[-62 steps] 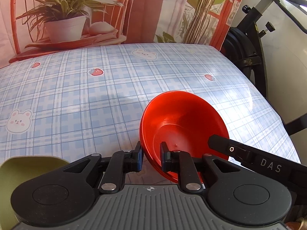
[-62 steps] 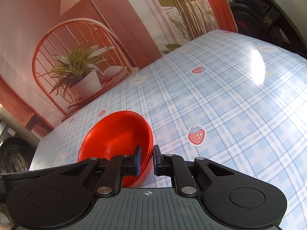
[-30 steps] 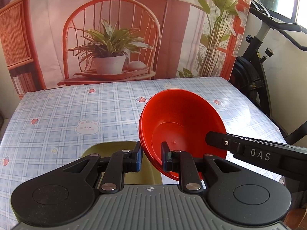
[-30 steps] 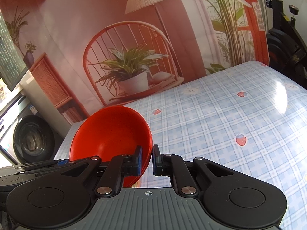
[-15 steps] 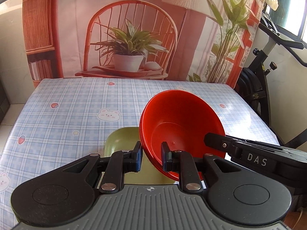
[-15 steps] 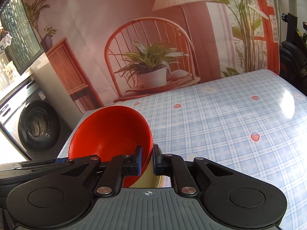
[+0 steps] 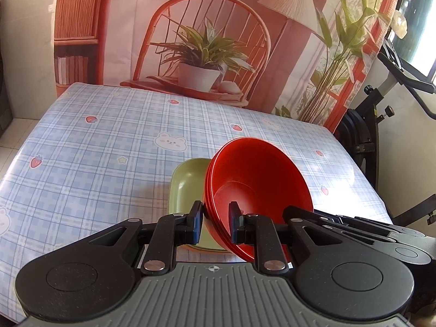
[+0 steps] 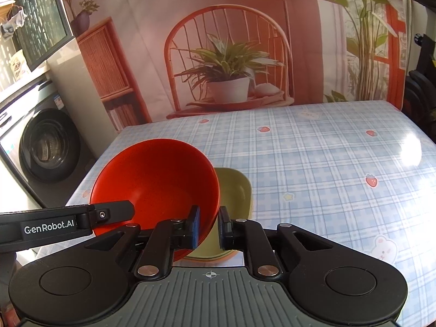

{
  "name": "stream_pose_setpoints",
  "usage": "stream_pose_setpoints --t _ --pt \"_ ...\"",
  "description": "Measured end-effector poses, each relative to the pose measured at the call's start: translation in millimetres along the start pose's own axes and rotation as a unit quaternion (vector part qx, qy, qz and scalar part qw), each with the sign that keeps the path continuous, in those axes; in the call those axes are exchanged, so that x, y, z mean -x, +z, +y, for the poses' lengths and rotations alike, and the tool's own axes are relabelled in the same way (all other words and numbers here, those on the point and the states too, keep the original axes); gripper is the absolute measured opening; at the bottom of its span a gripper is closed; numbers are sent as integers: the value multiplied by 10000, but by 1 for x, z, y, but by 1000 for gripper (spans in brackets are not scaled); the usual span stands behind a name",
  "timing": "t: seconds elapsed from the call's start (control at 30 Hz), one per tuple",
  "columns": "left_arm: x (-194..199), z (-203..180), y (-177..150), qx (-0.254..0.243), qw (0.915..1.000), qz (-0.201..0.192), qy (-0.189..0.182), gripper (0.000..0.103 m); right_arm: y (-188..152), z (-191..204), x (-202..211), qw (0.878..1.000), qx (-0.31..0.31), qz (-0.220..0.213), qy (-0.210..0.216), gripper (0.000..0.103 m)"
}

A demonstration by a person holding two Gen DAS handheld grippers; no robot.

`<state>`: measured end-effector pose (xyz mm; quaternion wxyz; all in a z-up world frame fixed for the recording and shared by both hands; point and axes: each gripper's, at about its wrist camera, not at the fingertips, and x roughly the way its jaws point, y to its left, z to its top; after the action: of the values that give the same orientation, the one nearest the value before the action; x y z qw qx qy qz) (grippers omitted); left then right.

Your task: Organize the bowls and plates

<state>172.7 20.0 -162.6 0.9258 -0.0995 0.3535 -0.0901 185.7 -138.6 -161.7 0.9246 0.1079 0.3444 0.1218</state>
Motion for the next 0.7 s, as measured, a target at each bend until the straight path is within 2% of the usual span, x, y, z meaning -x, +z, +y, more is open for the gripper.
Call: stream_pose_setpoints --t 0.3,0.53,0.7 --pt "-25 17 0 301 9989 164 -325 21 -1 -10 -22 9999 -55 132 -57 12" --pt "-47 17 3 26 9992 296 -256 20 1 -12 -42 9998 101 111 -166 12" --pt "-60 23 4 47 9989 423 -217 20 2 -10 -59 9993 271 184 -200 12"
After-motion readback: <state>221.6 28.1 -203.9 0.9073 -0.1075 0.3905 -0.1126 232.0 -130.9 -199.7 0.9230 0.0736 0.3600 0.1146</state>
